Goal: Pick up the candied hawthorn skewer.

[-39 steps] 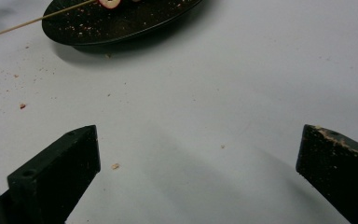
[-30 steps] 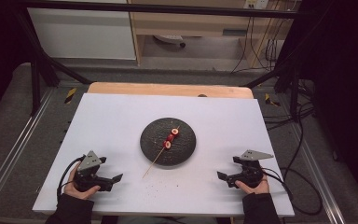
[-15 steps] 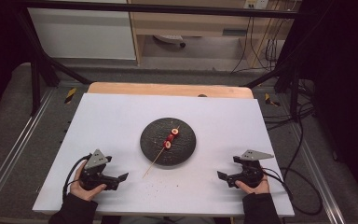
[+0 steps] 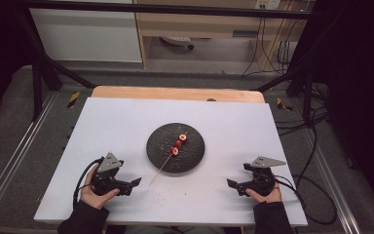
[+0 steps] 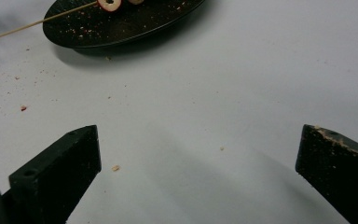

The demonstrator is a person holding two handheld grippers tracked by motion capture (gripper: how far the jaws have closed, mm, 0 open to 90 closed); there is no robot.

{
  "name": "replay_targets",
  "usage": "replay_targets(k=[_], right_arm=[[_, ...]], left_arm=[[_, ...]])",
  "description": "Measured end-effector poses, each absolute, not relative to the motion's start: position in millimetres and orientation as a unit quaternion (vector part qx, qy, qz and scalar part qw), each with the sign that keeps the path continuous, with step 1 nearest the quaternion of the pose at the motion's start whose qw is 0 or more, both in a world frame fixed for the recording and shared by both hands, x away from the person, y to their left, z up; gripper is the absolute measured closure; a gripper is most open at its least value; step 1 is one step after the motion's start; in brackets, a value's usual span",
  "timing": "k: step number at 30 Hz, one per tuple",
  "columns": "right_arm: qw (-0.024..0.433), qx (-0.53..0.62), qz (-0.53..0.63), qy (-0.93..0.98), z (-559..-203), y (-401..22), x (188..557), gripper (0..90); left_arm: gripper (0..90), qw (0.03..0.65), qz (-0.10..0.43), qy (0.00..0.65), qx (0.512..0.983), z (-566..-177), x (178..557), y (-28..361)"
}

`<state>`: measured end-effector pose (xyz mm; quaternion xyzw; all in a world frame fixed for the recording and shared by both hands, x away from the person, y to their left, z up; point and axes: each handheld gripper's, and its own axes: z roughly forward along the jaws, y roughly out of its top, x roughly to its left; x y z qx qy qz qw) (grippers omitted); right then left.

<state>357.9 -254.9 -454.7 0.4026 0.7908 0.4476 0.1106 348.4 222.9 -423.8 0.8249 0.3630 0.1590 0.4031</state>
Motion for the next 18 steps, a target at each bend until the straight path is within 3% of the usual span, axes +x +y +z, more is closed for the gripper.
replay_targets(k=[18], right_arm=[[0.113, 0.401, 0.447, 0.792, -454.8, -254.9, 358.3, 1.6]], left_arm=[[15.2, 0.363, 0.154, 0.354, 0.848, -404.1, 376.4, 159.5]])
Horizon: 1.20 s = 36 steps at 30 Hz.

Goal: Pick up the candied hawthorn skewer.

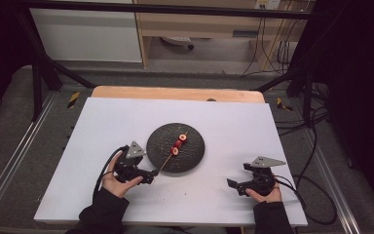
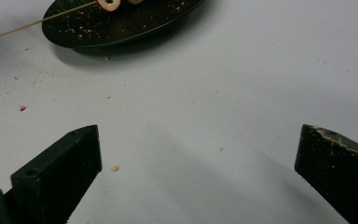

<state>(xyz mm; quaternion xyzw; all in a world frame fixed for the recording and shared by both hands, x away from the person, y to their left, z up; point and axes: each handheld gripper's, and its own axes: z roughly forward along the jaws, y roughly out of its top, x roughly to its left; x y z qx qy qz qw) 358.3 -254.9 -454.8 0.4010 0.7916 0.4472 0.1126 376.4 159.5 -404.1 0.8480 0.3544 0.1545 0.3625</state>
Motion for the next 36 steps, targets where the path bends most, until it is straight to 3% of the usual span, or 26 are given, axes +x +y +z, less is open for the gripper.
replay_targets(k=[12, 28, 36], right_arm=[[0.111, 0.402, 0.446, 0.792, -454.7, -254.7, 357.6, 2.1], [0.108, 0.401, 0.446, 0.793, -454.8, -254.4, 358.1, 2.3], [0.109, 0.399, 0.445, 0.794, -455.0, -254.0, 357.9, 2.3]], left_arm=[[35.2, 0.326, 0.145, 0.364, 0.860, -410.9, 399.6, 126.1], [74.0, 0.296, 0.146, 0.378, 0.865, -421.2, 407.0, 108.2], [80.9, 0.292, 0.149, 0.385, 0.863, -423.2, 406.1, 101.2]])
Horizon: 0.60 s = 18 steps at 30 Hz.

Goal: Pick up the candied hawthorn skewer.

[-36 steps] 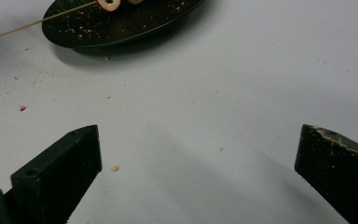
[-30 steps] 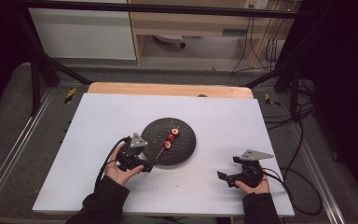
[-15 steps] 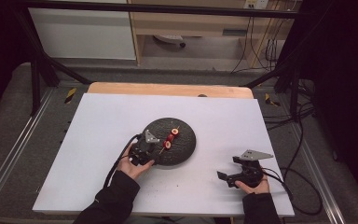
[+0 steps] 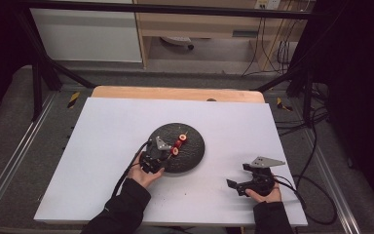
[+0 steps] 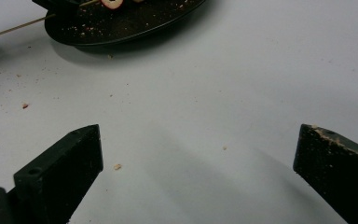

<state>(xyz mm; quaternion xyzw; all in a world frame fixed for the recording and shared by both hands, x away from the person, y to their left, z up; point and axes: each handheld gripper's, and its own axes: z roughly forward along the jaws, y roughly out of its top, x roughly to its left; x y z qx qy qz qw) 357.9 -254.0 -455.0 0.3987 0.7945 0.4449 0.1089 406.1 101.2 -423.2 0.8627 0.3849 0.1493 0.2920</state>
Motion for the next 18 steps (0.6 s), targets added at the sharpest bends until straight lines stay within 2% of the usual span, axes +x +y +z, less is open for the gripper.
replay_targets(k=[7, 18], right_arm=[[0.108, 0.398, 0.445, 0.795, -454.7, -253.4, 357.8, 2.4], [0.107, 0.398, 0.445, 0.795, -454.6, -253.4, 357.7, 2.4]], left_arm=[[86.9, 0.294, 0.155, 0.397, 0.855, -423.3, 404.7, 100.6], [87.9, 0.322, 0.151, 0.406, 0.842, -422.1, 402.2, 109.0]])
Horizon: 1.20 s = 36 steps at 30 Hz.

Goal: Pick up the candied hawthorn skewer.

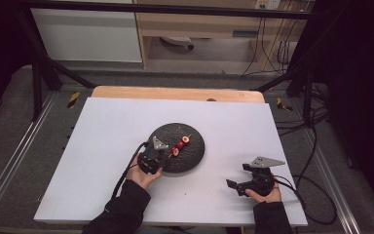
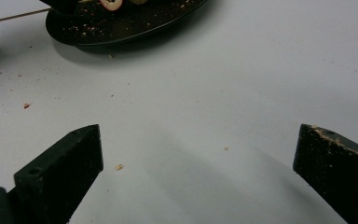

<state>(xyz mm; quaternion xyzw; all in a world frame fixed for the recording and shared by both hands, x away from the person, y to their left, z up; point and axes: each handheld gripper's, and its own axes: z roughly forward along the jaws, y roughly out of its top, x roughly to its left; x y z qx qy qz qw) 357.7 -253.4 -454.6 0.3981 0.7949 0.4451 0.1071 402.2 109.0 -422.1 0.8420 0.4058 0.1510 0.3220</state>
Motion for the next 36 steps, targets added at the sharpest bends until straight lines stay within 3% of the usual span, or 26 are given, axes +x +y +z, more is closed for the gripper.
replay_targets(k=[16, 36], right_arm=[[0.108, 0.400, 0.446, 0.793, -454.4, -253.5, 357.5, 2.4], [0.099, 0.402, 0.450, 0.791, -454.8, -245.1, 358.6, 2.1]], left_arm=[[88.0, 0.395, 0.157, 0.399, 0.812, -410.2, 380.6, 148.9], [88.0, 0.438, 0.165, 0.386, 0.795, -425.3, 336.9, 205.0]])
